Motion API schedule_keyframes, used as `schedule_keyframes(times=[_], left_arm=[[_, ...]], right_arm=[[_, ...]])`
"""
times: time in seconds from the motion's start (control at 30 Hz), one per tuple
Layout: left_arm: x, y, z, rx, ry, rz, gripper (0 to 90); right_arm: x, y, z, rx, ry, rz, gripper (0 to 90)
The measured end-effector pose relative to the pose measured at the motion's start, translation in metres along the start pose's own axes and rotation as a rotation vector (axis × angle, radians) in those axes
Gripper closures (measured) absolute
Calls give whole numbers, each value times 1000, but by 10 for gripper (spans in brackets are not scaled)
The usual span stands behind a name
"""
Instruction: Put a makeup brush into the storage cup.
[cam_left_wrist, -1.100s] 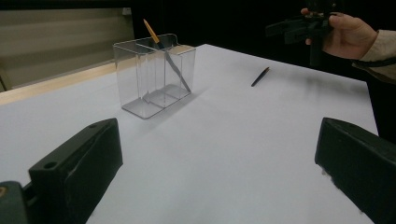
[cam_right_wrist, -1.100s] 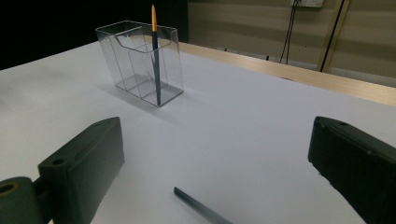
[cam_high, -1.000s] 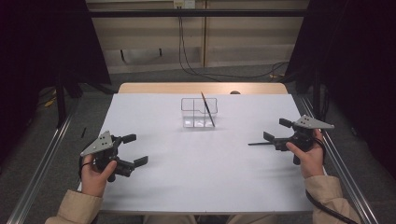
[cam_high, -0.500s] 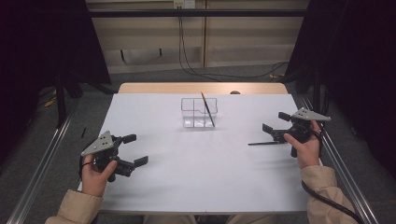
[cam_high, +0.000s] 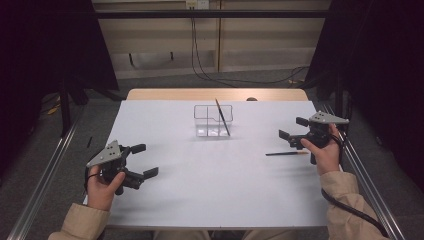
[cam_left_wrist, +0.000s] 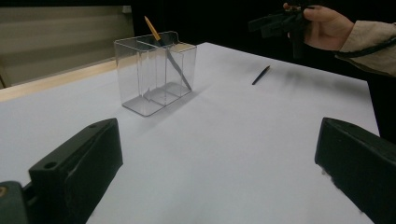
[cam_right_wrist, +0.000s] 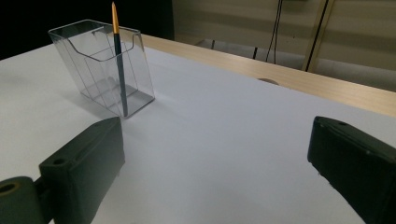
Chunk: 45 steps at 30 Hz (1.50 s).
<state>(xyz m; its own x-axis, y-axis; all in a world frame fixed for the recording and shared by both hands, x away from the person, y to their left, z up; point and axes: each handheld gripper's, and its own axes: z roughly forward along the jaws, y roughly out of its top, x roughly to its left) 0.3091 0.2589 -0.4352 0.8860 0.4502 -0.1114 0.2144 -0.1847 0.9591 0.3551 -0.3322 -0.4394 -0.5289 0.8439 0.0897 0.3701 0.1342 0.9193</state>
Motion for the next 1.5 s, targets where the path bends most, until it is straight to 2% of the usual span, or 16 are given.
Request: schedule_keyframes(times=[0.57,0.83,1.27,1.5], left_arm=[[0,-1,1,2,-4,-3,6],[0,0,1,3,-6,-4,6],[-1,-1,3,9,-14,-7,6],[0,-1,2,11,-12,-11,6]], right_arm=[[-6,3,6,219,30,-34,70],[-10,5,8,363,52,-48,68],[-10,10,13,529,108,-126,89],[-10,13,17,616,131,-151,83]])
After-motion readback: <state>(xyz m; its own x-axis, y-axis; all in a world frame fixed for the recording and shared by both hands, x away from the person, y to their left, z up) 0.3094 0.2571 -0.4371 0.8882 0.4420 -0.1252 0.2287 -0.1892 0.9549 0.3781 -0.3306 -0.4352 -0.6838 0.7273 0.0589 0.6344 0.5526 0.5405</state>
